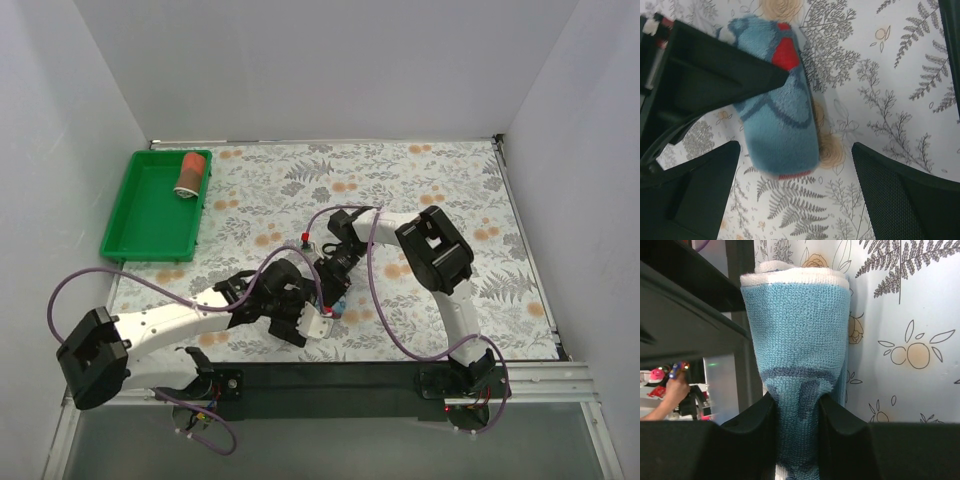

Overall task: Roll the towels
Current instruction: Place the rolled towel into the container

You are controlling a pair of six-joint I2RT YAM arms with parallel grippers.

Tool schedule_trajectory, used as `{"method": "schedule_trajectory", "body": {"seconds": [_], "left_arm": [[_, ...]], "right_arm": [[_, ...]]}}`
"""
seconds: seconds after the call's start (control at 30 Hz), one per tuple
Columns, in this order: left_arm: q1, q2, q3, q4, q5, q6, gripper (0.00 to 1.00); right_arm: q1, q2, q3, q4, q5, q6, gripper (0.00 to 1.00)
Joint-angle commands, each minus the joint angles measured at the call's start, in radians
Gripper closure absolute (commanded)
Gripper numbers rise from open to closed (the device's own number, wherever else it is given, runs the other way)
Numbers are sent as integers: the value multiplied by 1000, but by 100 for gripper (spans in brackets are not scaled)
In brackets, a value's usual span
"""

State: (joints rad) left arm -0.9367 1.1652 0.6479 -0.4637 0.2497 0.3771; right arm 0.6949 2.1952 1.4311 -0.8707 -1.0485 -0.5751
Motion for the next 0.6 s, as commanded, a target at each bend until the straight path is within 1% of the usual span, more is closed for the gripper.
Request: {"method": "schedule_trajectory", "body": {"seconds": [0.0, 0.1, 0.3, 0.33, 0.53, 0.57], "left_arm": [[-62, 40, -33, 143, -87, -20, 10], [-93, 96, -42, 204, -102, -38, 15], [-128, 220, -45, 255, -162, -56, 27], [-129, 231, -47, 261, -167, -61, 30], [-129, 274, -54, 287, -170, -84, 35], [-129, 277, -56, 289, -161, -86, 38]], "right_arm": [[3, 52, 12, -24, 51, -31, 99], [3, 66, 18, -31, 30, -37, 99], [3, 100, 41, -53, -28, -61, 99], [5, 106, 43, -59, -33, -66, 99], [11, 133, 52, -85, -85, -94, 99], [15, 136, 55, -90, -88, -98, 99]]}}
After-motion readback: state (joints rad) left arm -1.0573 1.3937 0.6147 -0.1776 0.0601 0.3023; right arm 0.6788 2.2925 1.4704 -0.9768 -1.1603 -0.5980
